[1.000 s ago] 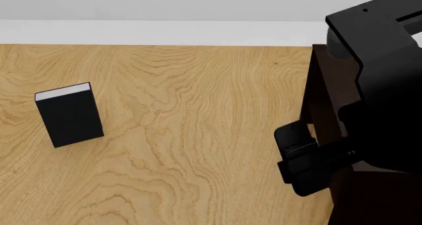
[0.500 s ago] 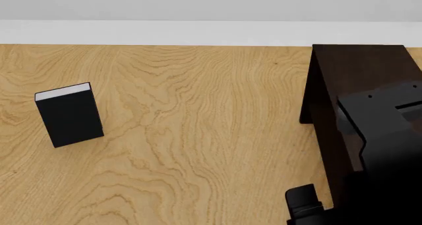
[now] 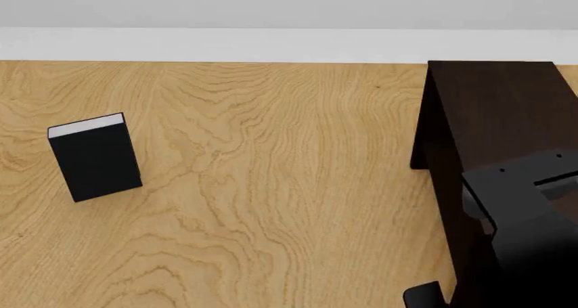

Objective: Pick up the book on the right and place it on the cabinet shelf.

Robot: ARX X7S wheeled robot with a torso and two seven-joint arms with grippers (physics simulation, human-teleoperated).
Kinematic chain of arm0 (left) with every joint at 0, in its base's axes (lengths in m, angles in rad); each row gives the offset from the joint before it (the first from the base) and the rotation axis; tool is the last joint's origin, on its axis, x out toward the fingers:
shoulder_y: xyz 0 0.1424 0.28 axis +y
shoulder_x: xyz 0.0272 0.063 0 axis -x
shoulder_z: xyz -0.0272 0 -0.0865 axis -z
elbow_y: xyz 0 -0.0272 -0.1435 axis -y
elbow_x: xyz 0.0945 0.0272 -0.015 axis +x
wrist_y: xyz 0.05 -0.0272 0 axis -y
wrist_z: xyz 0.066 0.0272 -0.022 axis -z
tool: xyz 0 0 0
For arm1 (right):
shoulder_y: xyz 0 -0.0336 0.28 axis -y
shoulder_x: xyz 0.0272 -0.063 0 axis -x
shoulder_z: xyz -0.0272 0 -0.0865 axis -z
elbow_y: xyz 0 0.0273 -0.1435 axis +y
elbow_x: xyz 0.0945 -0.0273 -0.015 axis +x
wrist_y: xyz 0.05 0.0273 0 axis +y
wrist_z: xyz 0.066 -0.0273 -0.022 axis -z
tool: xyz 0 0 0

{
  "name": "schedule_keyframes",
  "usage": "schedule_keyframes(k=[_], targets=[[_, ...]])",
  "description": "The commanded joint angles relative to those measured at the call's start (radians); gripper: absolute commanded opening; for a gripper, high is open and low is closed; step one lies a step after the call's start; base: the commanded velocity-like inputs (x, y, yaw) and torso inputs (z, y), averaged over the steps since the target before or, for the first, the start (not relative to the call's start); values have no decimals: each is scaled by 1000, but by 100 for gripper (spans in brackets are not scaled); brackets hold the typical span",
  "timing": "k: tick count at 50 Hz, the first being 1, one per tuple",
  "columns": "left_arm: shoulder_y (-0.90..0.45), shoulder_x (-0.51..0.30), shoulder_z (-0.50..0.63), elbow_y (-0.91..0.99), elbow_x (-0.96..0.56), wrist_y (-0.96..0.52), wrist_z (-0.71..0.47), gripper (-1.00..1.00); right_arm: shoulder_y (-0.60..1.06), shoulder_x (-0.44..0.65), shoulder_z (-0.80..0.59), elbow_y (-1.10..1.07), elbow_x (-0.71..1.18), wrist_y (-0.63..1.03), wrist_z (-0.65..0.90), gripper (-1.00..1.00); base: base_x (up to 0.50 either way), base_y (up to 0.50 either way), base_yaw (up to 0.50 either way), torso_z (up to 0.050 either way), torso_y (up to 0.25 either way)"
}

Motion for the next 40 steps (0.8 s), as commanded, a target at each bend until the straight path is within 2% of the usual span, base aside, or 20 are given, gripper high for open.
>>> schedule_keyframes(k=[1, 16, 40], targets=[[18, -14, 4, -1, 5, 21, -3, 100, -45, -17, 9, 16, -98, 4, -76, 100, 0, 0, 0, 0, 0], [48, -32, 5, -2, 10, 48, -10, 100, -145, 0, 17, 12, -217, -38, -179, 100, 0, 0, 0, 0, 0], [40, -48, 36, -14, 12, 70, -20, 100, -182, -8, -7, 45, -317, -54, -254, 100, 0, 0, 0, 0, 0]])
